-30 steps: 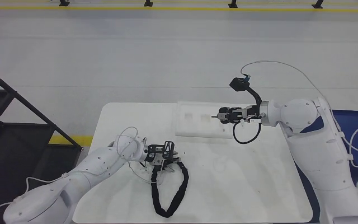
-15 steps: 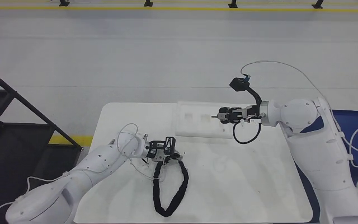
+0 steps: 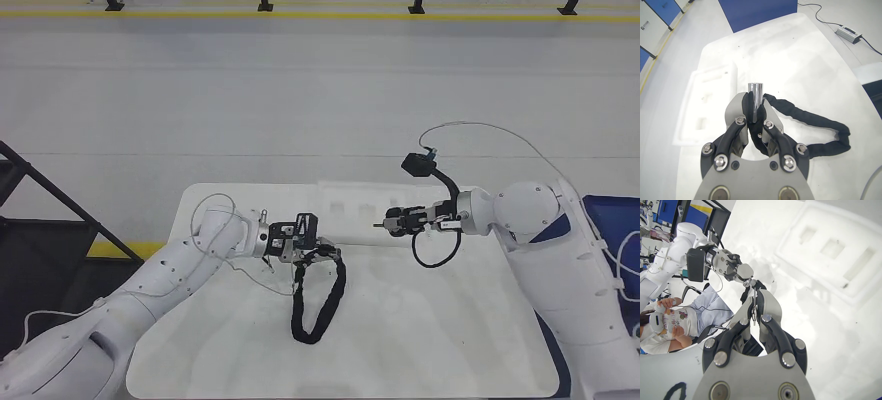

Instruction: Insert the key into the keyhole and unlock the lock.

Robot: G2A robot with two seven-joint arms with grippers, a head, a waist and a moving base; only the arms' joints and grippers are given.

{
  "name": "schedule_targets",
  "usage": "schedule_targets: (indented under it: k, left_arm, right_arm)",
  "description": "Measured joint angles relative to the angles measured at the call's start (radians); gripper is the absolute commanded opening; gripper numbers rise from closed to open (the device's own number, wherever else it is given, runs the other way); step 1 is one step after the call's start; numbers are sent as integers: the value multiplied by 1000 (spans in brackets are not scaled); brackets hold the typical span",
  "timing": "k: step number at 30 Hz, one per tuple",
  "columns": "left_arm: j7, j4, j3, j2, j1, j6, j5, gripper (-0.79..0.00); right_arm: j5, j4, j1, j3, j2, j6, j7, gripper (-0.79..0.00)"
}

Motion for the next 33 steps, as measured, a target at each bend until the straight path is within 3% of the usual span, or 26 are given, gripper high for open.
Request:
schedule_targets:
  k: [7, 16, 26, 33]
  left_arm:
    - [-56, -103, -45, 4, 18, 32, -28, -785]
    - [-80, -192, -65, -13, 24, 63, -40, -785]
    - [19, -175, -98, -21, 25, 41, -45, -785]
    - [18, -175, -98, -21, 25, 43, -44, -785]
  right_arm:
    - [13, -83, -19, 30, 17, 84, 84, -785]
    - [37, -191, -86, 104, 41, 222, 106, -785]
    - [89, -234, -150, 154, 53, 270, 76, -785]
    - [88, -233, -150, 153, 53, 270, 77, -785]
